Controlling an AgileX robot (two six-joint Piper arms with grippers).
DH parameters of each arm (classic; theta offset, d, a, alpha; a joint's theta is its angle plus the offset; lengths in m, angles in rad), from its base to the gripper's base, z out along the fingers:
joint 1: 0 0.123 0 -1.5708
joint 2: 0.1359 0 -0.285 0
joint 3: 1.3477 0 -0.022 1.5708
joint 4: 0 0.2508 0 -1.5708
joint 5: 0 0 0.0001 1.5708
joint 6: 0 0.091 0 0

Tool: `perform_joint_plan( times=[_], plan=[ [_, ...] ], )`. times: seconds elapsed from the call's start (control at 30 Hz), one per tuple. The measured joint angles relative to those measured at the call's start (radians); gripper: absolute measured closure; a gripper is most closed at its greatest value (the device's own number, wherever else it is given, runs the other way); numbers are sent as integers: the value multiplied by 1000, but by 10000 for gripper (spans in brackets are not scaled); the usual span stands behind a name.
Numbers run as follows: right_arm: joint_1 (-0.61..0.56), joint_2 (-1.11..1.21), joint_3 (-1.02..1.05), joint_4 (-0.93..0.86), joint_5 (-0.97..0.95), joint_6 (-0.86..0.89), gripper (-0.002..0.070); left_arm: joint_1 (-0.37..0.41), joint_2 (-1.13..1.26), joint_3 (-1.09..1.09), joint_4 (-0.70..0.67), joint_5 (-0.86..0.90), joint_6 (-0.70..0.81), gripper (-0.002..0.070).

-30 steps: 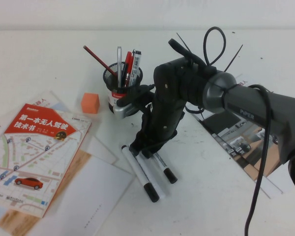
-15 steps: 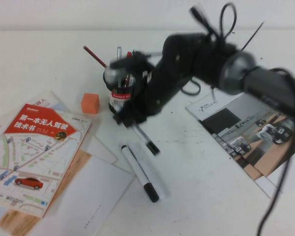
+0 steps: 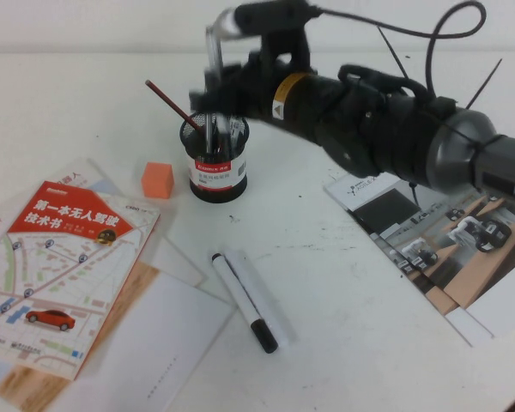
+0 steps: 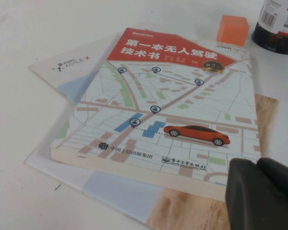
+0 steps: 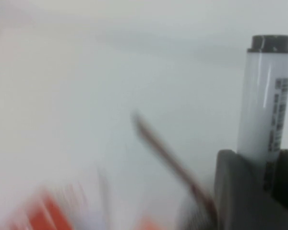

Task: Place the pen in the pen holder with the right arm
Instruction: Place the pen onto the pen holder

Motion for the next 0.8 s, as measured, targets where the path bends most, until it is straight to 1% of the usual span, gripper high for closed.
perform_joint_plan(
  times=[0.07, 0.1, 0.17, 0.2, 0.4, 0.5, 0.57, 0.7, 0.8],
  plan=[
    [-20, 23, 0, -93, -169, 111, 560, 0, 0, 0, 0, 0, 0, 676],
    [-30, 38, 0, -122, -257, 137, 560, 0, 0, 0, 0, 0, 0, 676],
    [-43, 73, 0, -148, -390, 129, 561, 0, 0, 0, 0, 0, 0, 676],
    [-46, 91, 0, -152, -428, 105, 560, 0, 0, 0, 0, 0, 0, 676],
    [-58, 180, 0, -146, -496, -75, 560, 0, 0, 0, 0, 0, 0, 676],
    [-72, 205, 0, -139, -529, -111, 552, 0, 0, 0, 0, 0, 0, 676],
    [-79, 211, 0, -137, -542, -116, 517, 0, 0, 0, 0, 0, 0, 676],
    [-85, 211, 0, -137, -566, -110, 387, 0, 0, 0, 0, 0, 0, 676],
    [-87, 211, 0, -139, -577, -69, 348, 0, 0, 0, 0, 0, 0, 676]
  ],
)
